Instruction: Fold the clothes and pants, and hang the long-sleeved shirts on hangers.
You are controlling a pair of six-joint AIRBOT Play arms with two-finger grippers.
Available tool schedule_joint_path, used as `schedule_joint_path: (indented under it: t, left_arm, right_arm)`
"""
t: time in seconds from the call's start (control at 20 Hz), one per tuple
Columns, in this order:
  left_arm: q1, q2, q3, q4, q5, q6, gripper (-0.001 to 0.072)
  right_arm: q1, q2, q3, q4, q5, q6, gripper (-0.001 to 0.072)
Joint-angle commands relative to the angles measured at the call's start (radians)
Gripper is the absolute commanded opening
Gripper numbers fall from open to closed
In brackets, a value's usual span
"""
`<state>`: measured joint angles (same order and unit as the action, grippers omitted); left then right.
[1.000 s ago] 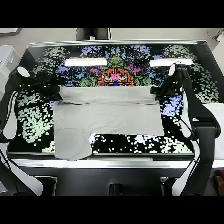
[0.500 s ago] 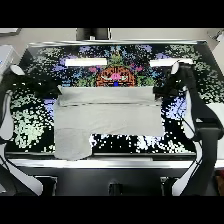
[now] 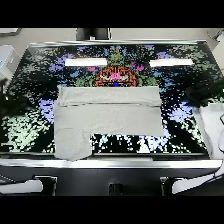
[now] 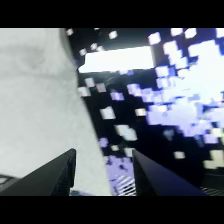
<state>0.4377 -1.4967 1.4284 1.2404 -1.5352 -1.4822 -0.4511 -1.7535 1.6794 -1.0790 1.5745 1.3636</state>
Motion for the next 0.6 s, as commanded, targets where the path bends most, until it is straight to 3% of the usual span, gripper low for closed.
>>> schedule_joint_path:
  t: [0.0, 0.15, 0.3, 0.55]
  left_arm:
    - [0.080, 0.233, -0.446, -0.144, 0.156, 0.138, 0.0670]
    - [0.163, 0.316, -0.691, -0.299, 0.244, 0.256, 0.0669]
    - [0.189, 0.308, -0.816, -0.341, 0.263, 0.366, 0.0669]
    - [0.188, 0.306, -0.919, -0.393, 0.336, 0.436, 0.0669]
  right_arm:
    - [-0.082, 0.102, -0.225, 0.200, -0.037, -0.114, 0.0423]
    - [-0.080, 0.147, -0.296, 0.251, -0.032, -0.128, 0.0423]
    - [-0.080, 0.180, -0.297, 0.264, 0.003, -0.125, 0.0423]
    - [-0.080, 0.240, -0.297, 0.264, 0.021, -0.118, 0.0419]
